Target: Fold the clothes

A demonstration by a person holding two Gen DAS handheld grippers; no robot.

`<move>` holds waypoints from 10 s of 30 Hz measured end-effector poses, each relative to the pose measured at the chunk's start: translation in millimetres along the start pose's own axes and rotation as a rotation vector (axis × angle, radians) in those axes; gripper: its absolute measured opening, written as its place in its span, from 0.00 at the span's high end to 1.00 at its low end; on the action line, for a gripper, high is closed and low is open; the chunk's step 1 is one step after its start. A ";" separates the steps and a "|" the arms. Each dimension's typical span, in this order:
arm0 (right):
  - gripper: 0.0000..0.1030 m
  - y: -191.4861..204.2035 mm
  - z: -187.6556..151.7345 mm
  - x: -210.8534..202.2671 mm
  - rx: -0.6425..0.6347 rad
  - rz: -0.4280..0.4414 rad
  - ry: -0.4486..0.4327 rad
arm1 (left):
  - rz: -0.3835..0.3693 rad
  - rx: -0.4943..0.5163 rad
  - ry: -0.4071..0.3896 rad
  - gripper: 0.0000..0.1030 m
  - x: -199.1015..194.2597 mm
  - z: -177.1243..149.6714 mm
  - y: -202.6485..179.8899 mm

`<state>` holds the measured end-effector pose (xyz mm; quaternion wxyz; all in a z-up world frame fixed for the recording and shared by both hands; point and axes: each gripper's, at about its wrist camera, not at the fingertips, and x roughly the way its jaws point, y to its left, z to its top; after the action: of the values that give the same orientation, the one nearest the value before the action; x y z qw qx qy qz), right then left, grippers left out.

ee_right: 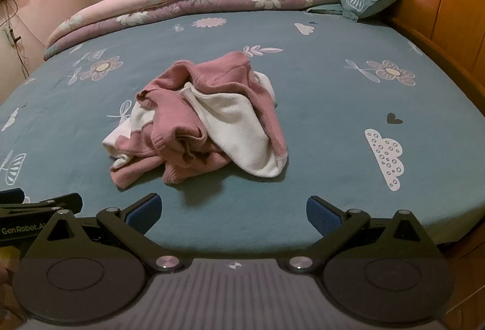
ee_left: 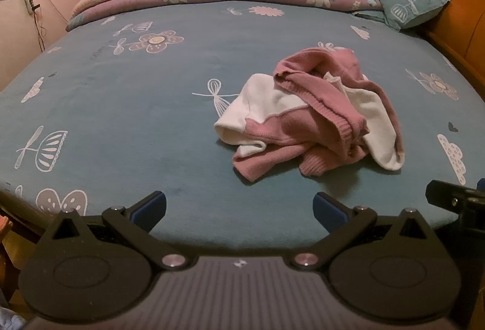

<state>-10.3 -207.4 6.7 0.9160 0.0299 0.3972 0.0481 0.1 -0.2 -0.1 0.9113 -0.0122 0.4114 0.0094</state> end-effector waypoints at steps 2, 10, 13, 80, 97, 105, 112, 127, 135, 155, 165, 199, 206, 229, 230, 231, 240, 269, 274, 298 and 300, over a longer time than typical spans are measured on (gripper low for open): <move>0.00 1.6 0.1 0.0 0.001 0.001 0.004 | 0.001 0.000 0.000 0.01 0.4 0.1 -0.5; 0.00 5.3 0.0 0.0 0.007 0.007 0.013 | 0.007 0.001 0.001 0.01 1.9 0.4 -2.3; 0.00 5.4 0.0 1.9 0.011 0.013 0.009 | -0.014 -0.005 0.007 0.01 3.4 0.9 1.3; 0.90 112.1 127.8 211.4 -0.827 0.019 -0.025 | -0.297 0.131 -0.182 0.01 89.4 24.4 41.4; 0.90 -61.2 138.3 169.0 -0.364 -0.183 -0.038 | -0.311 0.370 -0.251 0.01 92.6 16.7 -17.9; 0.90 -101.1 112.3 186.1 -0.242 -0.218 0.061 | -0.276 0.518 -0.290 0.01 100.6 3.5 -48.3; 0.61 -56.5 98.9 135.0 -0.473 -0.122 -0.111 | -0.269 0.608 -0.283 0.01 101.4 -2.5 -61.2; 0.47 72.5 19.4 87.5 -1.248 0.173 -0.228 | -0.269 0.753 -0.236 0.01 104.1 -21.6 -43.0; 0.37 86.8 6.4 121.0 -1.770 0.091 -0.114 | -0.285 0.825 -0.230 0.01 110.9 -32.1 -32.4; 0.80 77.1 64.3 69.9 -1.356 0.186 -0.228 | 0.022 0.952 -0.747 0.01 96.4 -30.7 -66.2; 0.80 75.4 62.0 73.2 -1.316 0.188 -0.238 | 0.064 0.787 -0.782 0.01 114.3 -5.3 -75.1; 0.53 12.0 64.9 63.0 -1.139 0.090 -0.253 | -0.038 0.813 -0.687 0.82 114.8 7.0 -59.0; 0.40 -22.2 77.2 95.8 -1.077 0.041 -0.177 | -0.055 0.692 -0.623 0.94 117.0 10.7 -45.6; 0.82 -52.0 85.2 127.2 -1.056 0.246 -0.002 | -0.092 0.399 -0.470 0.93 133.4 51.7 -0.2; 0.81 -51.6 83.3 125.0 -1.060 0.239 -0.010 | -0.096 0.389 -0.467 0.93 135.3 53.4 1.3; 0.77 -50.7 82.5 124.8 -1.069 0.231 -0.030 | -0.095 0.388 -0.465 0.93 137.2 54.7 1.4; 0.88 -32.5 81.6 167.8 -1.110 0.173 -0.031 | -0.093 0.443 -0.467 0.93 132.9 51.6 3.2; 0.89 -18.6 146.3 20.0 -0.871 0.141 -0.233 | -0.187 0.646 -0.496 0.93 136.1 25.3 -24.9; 0.89 -25.9 139.3 25.5 -0.841 0.150 -0.165 | -0.273 0.528 -0.442 0.94 125.4 44.4 -6.5; 0.89 -31.8 157.1 -49.3 -0.633 0.279 -0.165 | -0.152 0.524 -0.619 0.95 -26.7 124.0 34.4; 0.89 -30.6 165.5 -61.4 -0.623 0.277 -0.198 | -0.139 0.515 -0.635 0.95 -36.0 132.7 32.9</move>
<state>70.8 -247.3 161.4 0.8999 -0.1930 0.2648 0.2877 74.9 36.4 114.1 0.9646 0.1921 0.0968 -0.1523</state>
